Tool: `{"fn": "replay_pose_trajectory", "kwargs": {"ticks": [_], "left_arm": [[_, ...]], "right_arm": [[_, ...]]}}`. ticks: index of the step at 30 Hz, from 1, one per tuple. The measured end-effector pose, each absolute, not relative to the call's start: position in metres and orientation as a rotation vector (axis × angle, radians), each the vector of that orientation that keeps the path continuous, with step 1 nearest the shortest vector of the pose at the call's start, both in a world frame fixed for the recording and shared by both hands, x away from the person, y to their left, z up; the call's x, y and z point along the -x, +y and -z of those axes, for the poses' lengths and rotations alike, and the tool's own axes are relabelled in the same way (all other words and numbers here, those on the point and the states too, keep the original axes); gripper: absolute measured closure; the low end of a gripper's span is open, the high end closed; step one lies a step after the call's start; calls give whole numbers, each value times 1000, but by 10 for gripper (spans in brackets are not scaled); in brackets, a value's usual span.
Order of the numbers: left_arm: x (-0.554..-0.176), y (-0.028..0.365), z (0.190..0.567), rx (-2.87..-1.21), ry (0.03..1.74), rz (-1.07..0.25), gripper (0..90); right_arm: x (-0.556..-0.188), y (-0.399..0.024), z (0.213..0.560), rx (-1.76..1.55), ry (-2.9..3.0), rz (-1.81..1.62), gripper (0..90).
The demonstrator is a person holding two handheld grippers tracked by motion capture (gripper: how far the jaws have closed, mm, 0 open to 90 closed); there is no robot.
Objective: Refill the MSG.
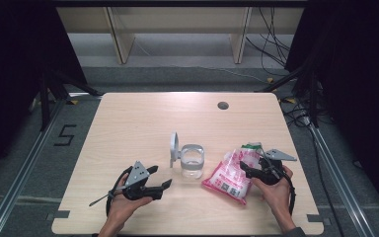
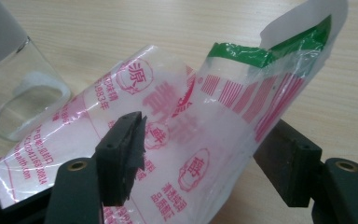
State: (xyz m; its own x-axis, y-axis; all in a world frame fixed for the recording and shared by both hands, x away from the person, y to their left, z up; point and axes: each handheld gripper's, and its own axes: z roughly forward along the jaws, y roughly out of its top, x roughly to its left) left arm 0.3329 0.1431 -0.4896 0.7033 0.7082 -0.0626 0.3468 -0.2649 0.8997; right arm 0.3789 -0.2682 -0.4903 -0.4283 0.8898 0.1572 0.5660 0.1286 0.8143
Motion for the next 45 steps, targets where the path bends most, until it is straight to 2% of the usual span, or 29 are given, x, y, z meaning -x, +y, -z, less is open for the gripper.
{"fn": "replay_pose_trajectory", "kwargs": {"ticks": [8,10,14,19,25,29,34,45], "left_arm": [[-331,142,491,-1872,815,-435,288],[-331,142,489,-1882,811,-439,288],[-330,140,490,-1869,811,-431,287],[-329,139,490,-1885,801,-436,287],[-329,139,490,-1896,800,-446,287],[-329,138,490,-1896,799,-437,287],[-329,138,490,-1896,797,-437,287],[-325,126,496,-1923,771,-408,287]], "right_arm": [[-382,-260,492,-1495,2061,-1186,378],[-386,-262,494,-1415,2078,-1181,383],[-385,-259,492,-1484,2078,-1155,393],[-389,-261,493,-1418,2085,-1137,421],[-390,-260,494,-1405,2110,-1153,539],[-389,-257,493,-1417,2112,-1174,718],[-391,-259,492,-1332,2150,-1168,891],[-384,-252,474,-1205,2144,-1233,900]]}}
